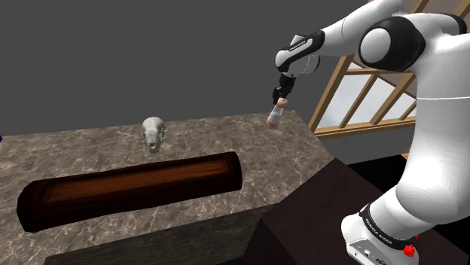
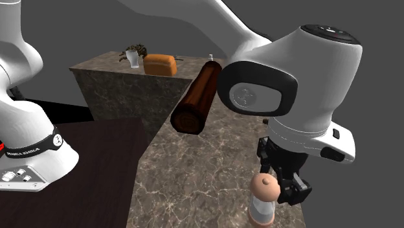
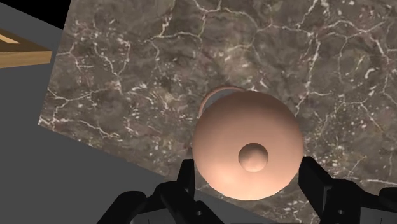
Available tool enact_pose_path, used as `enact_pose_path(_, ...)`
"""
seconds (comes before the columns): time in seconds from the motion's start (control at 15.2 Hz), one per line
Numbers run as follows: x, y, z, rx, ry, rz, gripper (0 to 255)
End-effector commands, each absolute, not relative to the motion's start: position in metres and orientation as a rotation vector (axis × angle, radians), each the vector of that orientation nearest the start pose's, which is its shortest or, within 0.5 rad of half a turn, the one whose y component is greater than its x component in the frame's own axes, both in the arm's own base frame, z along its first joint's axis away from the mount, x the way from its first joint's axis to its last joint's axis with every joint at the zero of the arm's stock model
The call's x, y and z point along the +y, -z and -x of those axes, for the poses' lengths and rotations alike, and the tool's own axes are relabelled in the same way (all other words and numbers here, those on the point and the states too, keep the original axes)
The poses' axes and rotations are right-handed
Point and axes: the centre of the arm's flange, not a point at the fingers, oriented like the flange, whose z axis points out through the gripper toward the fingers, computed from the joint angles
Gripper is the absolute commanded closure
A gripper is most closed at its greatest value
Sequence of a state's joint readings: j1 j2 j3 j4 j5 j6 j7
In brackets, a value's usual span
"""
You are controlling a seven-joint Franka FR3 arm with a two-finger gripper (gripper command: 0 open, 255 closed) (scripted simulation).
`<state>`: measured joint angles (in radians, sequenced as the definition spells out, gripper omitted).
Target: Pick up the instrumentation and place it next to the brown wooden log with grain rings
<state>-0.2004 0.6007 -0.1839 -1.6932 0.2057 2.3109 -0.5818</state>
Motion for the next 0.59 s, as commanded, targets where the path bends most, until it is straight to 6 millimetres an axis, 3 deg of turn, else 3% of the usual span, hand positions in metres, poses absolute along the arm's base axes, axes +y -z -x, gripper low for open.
enact_pose_path(0.0, -0.238, -0.265, -0.637, -0.146, 0.079, 3.107, 255)
enact_pose_path(0.53, -0.238, -0.307, -0.637, -0.146, 0.079, 3.107, 255)
